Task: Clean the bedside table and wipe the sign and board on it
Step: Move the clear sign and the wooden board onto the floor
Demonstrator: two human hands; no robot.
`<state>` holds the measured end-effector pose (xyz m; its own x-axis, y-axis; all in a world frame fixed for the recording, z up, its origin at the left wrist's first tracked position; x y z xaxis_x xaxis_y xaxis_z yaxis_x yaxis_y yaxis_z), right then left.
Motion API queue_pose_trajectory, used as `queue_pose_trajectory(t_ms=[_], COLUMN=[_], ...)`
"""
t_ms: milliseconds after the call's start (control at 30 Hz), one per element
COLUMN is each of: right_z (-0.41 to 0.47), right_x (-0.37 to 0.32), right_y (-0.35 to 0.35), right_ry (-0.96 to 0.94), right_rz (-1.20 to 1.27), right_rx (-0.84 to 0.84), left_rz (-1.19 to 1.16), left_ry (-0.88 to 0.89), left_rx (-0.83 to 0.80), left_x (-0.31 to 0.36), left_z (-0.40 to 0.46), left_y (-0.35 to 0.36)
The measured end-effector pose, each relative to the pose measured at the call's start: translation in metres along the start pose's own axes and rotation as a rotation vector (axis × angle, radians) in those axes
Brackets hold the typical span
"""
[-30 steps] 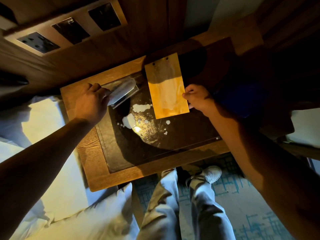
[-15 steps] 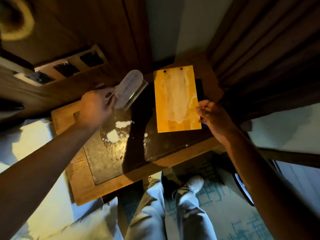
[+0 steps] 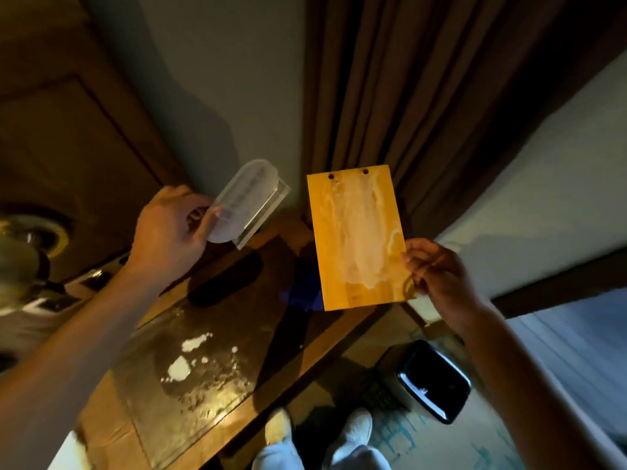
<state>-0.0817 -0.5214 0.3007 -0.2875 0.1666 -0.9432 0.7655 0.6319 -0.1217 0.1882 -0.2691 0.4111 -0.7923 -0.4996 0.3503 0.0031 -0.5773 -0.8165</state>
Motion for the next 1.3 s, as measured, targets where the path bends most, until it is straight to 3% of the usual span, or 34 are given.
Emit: queue_pose_trajectory(t_ms=[300,633,1033,1300], right_z=[-0.094,-0.226,-0.404,-0.491], right_x=[-0.048,0.0,0.09,0.198], right_y=[-0.098,-0.142,-0.199,-0.226], right_ry=[-0.079,-0.104,-0.039,0.1], right_rz=[0.207,0.425,0.47,0.515], right_rx=[0.193,0.594,1.009,1.221], left_rz=[-0.187,-0.379,-0.503,-0.493], left_ry=[0.268,0.53,0.98,1.192], left_rx=[-0.018,-0.217,-0.431,-0.556], left_x=[0.101,0.183,0.369,0.467], left_z=[0.059,0.069,-0.035,-0.134], left_y=[-0.032,-0.002,0.05,0.091])
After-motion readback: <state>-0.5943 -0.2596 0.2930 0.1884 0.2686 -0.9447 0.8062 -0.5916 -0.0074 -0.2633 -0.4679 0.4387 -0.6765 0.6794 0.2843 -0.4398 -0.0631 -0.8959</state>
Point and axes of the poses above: each hand's wrist, its own z-axis towards the middle knuckle, its own y-axis out of the palm, x = y × z, the point moved 9 cm from there along z, towards the middle knuckle, and after that the axes turned 7 degrees about x, right-handed, at the moved point
